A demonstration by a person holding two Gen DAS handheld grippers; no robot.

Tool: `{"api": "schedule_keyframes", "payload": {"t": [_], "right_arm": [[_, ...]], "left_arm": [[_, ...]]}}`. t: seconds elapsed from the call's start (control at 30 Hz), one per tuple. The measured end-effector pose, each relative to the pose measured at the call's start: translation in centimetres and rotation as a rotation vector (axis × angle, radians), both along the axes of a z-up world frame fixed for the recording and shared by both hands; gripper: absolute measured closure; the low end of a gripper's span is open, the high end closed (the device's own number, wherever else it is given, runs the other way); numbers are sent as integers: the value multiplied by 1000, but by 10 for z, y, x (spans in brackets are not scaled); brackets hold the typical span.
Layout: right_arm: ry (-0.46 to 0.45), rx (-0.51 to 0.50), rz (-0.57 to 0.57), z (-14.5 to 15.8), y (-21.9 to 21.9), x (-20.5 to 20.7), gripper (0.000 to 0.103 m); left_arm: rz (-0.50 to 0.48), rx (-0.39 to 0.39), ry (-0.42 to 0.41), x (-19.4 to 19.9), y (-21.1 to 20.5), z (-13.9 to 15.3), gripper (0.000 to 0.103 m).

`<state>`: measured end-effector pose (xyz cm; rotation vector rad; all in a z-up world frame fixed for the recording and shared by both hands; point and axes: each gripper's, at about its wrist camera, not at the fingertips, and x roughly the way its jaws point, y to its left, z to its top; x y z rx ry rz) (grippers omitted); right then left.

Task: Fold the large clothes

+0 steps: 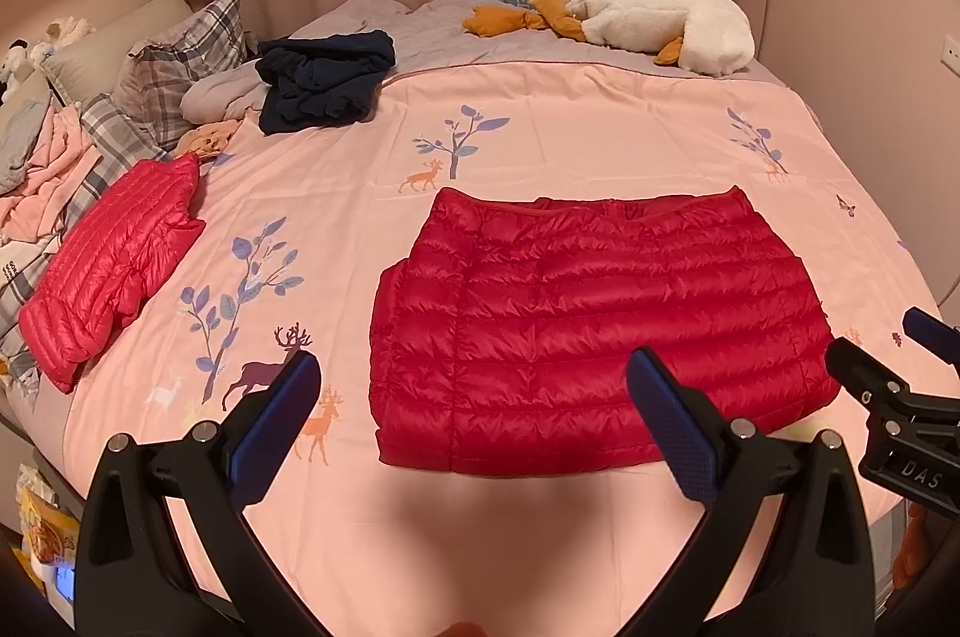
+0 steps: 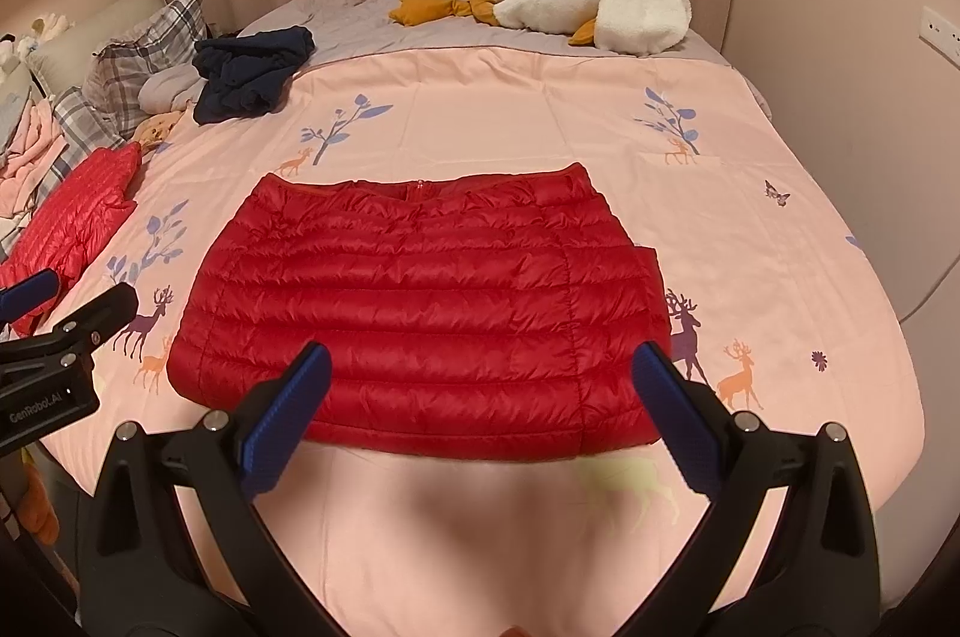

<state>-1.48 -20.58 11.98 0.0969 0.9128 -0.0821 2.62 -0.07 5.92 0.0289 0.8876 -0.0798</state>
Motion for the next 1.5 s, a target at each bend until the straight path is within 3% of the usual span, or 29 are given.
{"api": "schedule_keyframes", "payload": {"t": [1.5], "right_arm": [[13, -2, 12, -8, 4, 6, 2]], "left_arm": [[3, 4, 10, 2, 3, -3, 1]]}}
